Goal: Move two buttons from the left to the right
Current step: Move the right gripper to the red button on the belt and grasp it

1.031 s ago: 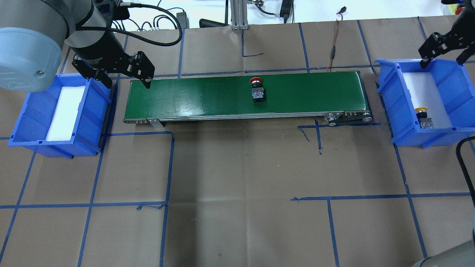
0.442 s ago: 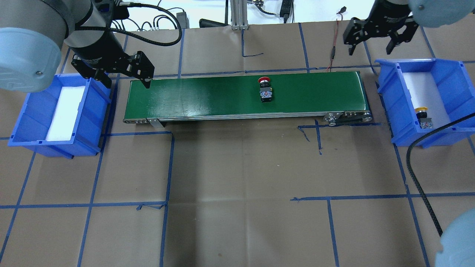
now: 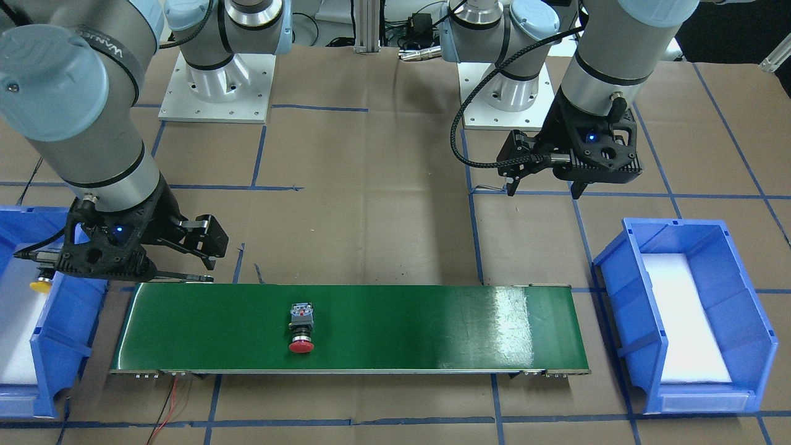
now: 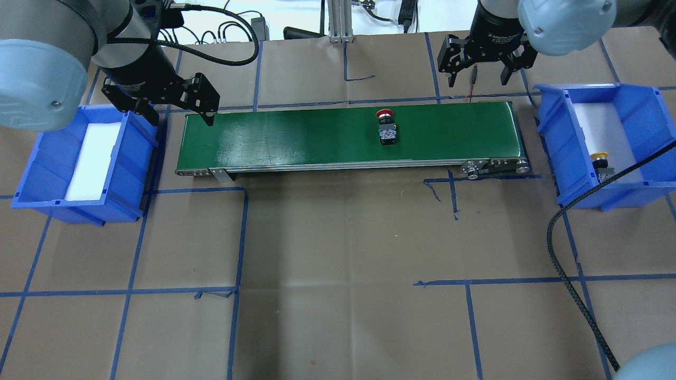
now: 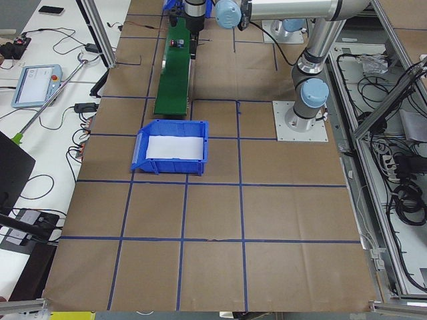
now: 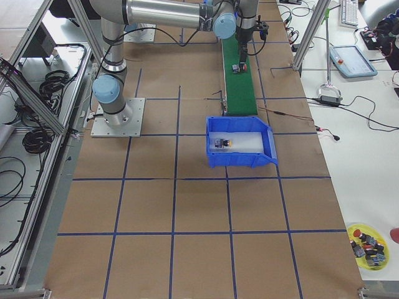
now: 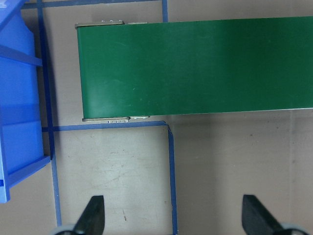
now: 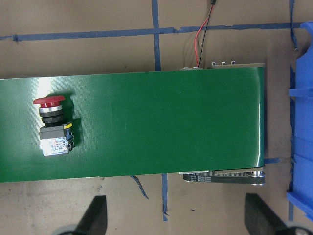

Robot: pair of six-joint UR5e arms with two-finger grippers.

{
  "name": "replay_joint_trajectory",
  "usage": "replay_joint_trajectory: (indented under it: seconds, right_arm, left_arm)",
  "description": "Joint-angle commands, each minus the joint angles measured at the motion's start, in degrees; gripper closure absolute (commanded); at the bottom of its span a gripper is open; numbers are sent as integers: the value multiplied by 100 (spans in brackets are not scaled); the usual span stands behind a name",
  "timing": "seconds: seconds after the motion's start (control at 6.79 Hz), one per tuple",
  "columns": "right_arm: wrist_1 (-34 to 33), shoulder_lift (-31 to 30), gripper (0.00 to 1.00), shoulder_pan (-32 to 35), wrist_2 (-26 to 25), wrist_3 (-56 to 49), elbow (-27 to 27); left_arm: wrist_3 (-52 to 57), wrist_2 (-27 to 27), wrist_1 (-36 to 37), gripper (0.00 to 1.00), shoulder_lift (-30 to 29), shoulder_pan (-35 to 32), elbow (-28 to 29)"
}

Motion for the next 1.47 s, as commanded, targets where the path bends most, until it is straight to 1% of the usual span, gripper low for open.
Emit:
replay_joint_trajectory:
  seconds: [0.0, 0.15, 0.29, 0.44, 0.59, 1.03, 1.18, 1.33]
  right_arm:
    - [-560, -236, 0, 24, 240, -36, 693]
    - [-1191, -264, 0, 15, 267, -28, 1080]
    - [-1485, -194, 0, -11, 268, -10, 1250]
    - [-1540, -89, 0, -37, 268, -19, 1216]
    - [-1523, 199, 0, -46, 285, -19, 1147]
    - [-1532, 797, 0, -47, 285, 17, 647]
    - [-1523, 973, 0, -38, 390, 25, 462]
    - [-1523, 1054, 0, -29, 434, 34, 426]
  left_arm:
    - [0, 0, 0, 0, 3, 0, 0]
    - [0, 0, -9, 0, 3, 0, 0]
    - [0, -9, -9, 0, 29, 0, -44]
    - [0, -9, 0, 0, 82, 0, -131]
    - [9, -9, 0, 0, -48, 9, 7]
    - [0, -9, -9, 0, -58, 9, 0]
    - [0, 0, -9, 0, -41, 9, 0]
    - [-9, 0, -96, 0, 37, 0, 0]
